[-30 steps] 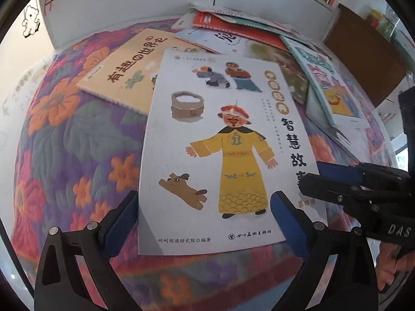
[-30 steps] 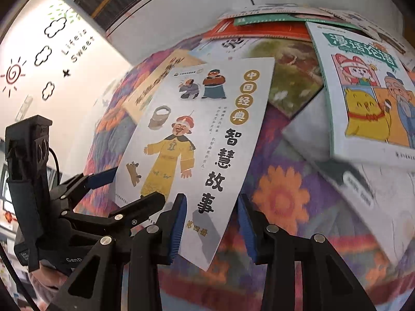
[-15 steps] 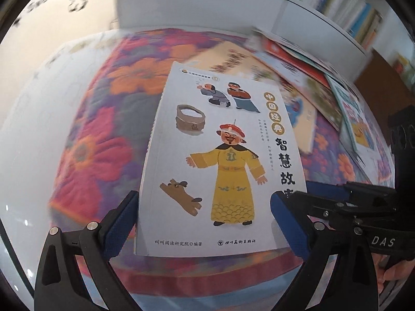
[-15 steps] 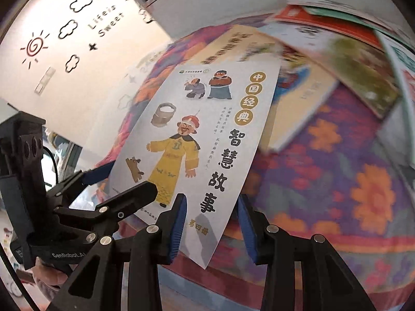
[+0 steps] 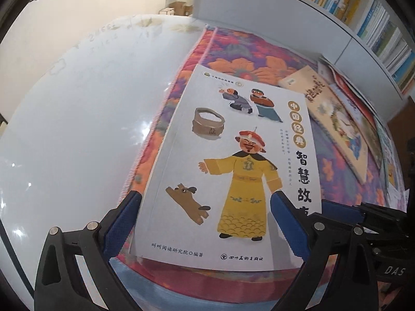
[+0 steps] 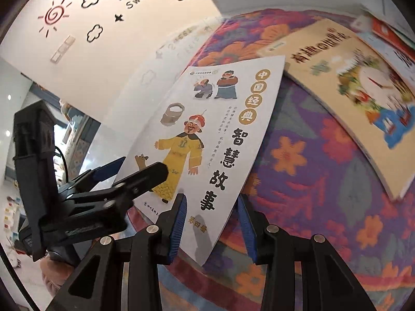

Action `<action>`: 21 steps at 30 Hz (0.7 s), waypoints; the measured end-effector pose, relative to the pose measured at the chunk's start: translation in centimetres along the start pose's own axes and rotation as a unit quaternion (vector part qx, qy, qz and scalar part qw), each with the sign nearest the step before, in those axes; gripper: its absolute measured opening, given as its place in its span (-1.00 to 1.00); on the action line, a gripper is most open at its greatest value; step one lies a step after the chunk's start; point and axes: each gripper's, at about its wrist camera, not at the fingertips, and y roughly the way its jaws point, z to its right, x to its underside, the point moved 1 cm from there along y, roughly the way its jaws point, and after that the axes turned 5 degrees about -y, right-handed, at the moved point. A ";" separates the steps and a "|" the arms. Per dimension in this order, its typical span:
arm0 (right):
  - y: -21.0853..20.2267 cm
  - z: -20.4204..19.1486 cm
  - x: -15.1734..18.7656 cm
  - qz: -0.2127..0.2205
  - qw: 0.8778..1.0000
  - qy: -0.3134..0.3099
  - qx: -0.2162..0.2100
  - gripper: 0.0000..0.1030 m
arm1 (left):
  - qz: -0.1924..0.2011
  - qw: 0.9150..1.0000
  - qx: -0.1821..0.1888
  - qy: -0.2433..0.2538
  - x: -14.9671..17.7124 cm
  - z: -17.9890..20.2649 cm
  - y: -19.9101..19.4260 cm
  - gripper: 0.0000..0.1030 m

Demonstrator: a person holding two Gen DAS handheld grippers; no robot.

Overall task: Organize books
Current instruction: 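Lift the white book with the right tool and carry it to the cushion edge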

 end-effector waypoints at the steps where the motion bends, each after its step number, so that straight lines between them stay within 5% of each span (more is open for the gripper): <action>1: 0.1 0.0 -0.1 0.000 1.000 0.001 0.000 -0.22 | 0.000 1.000 0.001 -0.001 0.1 -0.1 0.0 0.90; 21: 1.8 -0.8 -0.7 0.001 1.000 -0.002 -0.012 -0.11 | -0.006 0.999 -0.012 -0.035 -0.1 -1.9 1.5 0.96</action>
